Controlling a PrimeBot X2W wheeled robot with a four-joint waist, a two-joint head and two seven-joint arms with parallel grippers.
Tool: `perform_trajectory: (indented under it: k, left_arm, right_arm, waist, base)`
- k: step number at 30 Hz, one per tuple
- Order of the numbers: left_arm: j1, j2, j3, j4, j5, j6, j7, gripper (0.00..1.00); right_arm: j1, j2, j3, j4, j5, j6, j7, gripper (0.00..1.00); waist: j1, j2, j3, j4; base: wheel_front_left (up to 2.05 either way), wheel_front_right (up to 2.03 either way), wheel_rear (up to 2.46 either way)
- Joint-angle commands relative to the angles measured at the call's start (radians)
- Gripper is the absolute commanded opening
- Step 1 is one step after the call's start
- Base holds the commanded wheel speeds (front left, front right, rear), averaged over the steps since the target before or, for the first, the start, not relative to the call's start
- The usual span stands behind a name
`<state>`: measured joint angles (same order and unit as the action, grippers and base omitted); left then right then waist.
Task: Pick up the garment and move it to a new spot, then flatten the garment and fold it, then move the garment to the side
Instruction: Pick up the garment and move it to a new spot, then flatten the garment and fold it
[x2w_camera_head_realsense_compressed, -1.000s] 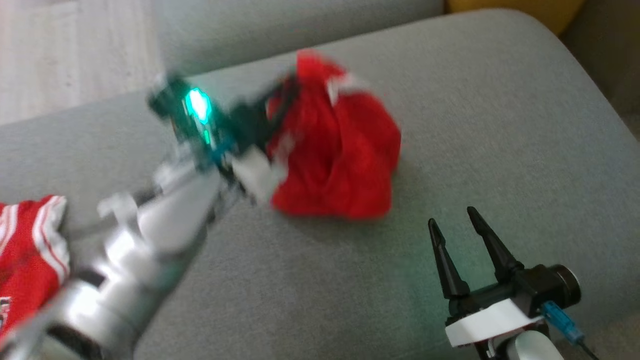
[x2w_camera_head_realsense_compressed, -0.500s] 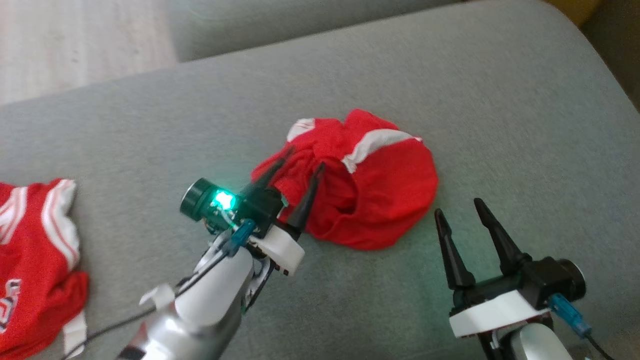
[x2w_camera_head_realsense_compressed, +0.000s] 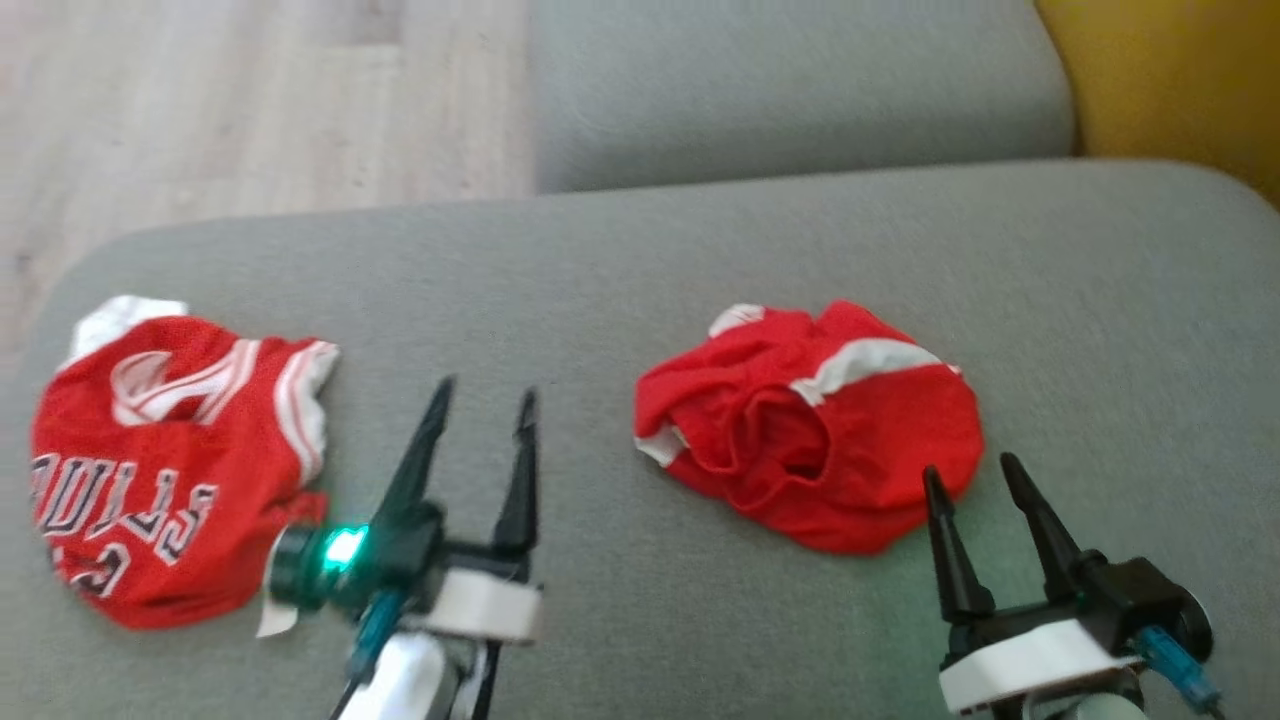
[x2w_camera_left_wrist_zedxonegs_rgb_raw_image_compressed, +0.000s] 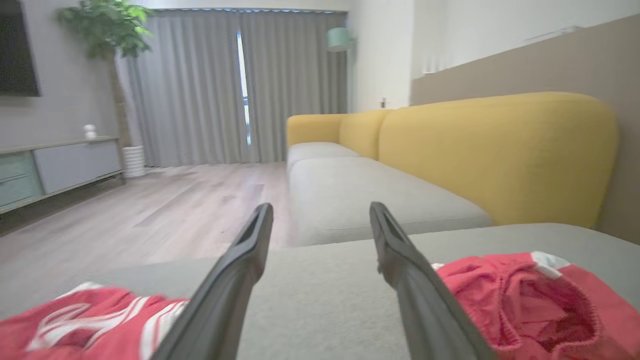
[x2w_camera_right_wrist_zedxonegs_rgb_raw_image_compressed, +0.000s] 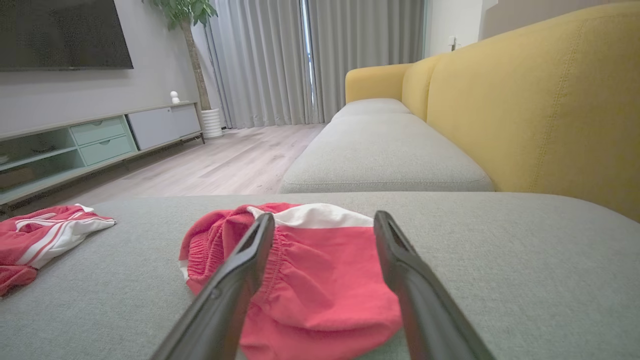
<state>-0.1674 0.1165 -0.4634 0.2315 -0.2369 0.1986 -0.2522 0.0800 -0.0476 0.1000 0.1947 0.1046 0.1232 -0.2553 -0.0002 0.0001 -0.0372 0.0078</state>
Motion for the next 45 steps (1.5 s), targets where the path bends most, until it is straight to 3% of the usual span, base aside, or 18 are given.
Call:
perform_trajectory:
  k: [1, 8, 16, 45]
  left_arm:
    - [0.012, 0.005, 0.065, -0.064, 0.011, 0.012, -0.009, 1.0]
    - [0.219, -0.016, 0.135, -0.186, 0.07, 0.019, -0.009, 1.0]
    - [0.387, -0.032, 0.169, -0.22, 0.138, 0.027, -0.009, 1.0]
    - [0.4, -0.06, 0.186, -0.182, 0.164, -0.058, -0.01, 1.0]
  right_arm:
    - [-0.004, -0.003, 0.012, -0.028, 0.002, 0.008, -0.006, 1.0]
    - [0.057, -0.003, -0.033, -0.033, -0.003, 0.008, -0.006, 1.0]
    - [0.129, -0.003, -0.052, -0.054, 0.0, 0.008, -0.006, 1.0]
    - [0.132, -0.003, 0.001, -0.049, -0.022, 0.008, -0.006, 1.0]
  waist:
    - [0.0002, -0.0001, -0.045, 0.043]
    - [0.0002, -0.0001, -0.093, 0.066]
    - [0.0002, -0.0001, -0.133, 0.057]
    - [0.0002, -0.0001, -0.137, 0.017]
  base:
    - [0.0, 0.0, 0.0]
    - [0.0, 0.0, 0.0]
    - [0.0, 0.0, 0.0]
    - [0.0, 0.0, 0.0]
